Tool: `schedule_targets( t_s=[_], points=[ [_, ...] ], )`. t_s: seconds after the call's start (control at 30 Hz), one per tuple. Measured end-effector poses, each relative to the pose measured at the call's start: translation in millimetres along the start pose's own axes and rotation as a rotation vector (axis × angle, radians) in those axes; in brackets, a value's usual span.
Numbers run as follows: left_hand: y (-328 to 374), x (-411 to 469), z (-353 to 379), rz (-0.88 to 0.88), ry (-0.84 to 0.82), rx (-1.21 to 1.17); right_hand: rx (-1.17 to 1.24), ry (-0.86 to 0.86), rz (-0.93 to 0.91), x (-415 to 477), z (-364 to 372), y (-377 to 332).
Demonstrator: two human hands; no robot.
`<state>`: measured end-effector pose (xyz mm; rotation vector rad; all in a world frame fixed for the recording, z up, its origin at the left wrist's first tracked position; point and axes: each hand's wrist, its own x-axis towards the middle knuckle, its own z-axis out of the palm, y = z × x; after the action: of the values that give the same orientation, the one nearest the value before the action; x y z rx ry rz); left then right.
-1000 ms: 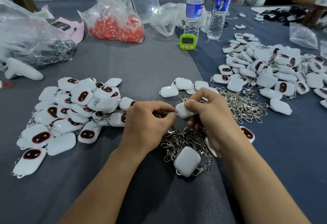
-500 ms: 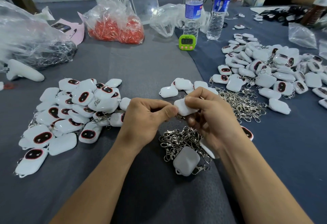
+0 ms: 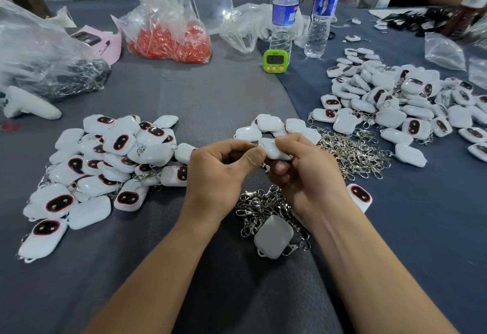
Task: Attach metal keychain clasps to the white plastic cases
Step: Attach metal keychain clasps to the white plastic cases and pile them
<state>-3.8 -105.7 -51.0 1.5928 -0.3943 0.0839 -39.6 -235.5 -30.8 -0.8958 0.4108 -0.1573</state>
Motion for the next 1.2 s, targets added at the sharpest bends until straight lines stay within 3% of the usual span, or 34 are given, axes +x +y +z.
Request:
schedule_targets(
  t_s=[0.17, 0.23, 0.3, 0.4, 0.47, 0.5, 0.57, 0.67, 0.9, 0.97, 1.1, 1.2],
  points=[
    [1, -1, -2, 0.038, -0.025, 0.004, -0.001, 0.012, -0.008, 1, 1, 0],
    [2, 0, -5, 0.115, -0.007, 0.173, -0.039, 0.036, -0.051, 0, 1, 0],
    [1, 0, -8, 0.300, 0.018, 0.463, -0.100, 0.061, -0.131, 0, 1, 1],
    [-2, 1, -11, 0.558, -0.038, 0.822, -0.401, 0.127, -0.402, -3, 1, 9],
    [-5, 1, -13, 0.603, -0.097, 0.911, -0.742, 0.169, -0.602, -6, 2, 16],
    [-7, 1, -14, 0.591, -0.108, 0.914, -0.803, 0.187, -0.629, -6, 3, 19],
    [-8, 1, -15, 0.449, -0.069, 0.776, -0.631, 0.163, -0.515, -6, 5, 14],
    [-5, 5, -11, 0.059, -0.044, 0.262, -0.201, 0.095, -0.213, -3, 6, 4],
    [3, 5, -6, -0.027, -0.139, -0.144, 0.063, 0.060, 0.015, 1, 1, -2],
    [2, 4, -6, -0.003, -0.133, -0.120, 0.135, 0.043, 0.057, 3, 0, -2],
    [-4, 1, -8, 0.238, 0.053, 0.402, 0.137, 0.037, 0.075, 5, 1, 1],
    [-7, 0, -8, 0.313, 0.130, 0.571, 0.104, 0.035, 0.058, 5, 2, 3]
  ],
)
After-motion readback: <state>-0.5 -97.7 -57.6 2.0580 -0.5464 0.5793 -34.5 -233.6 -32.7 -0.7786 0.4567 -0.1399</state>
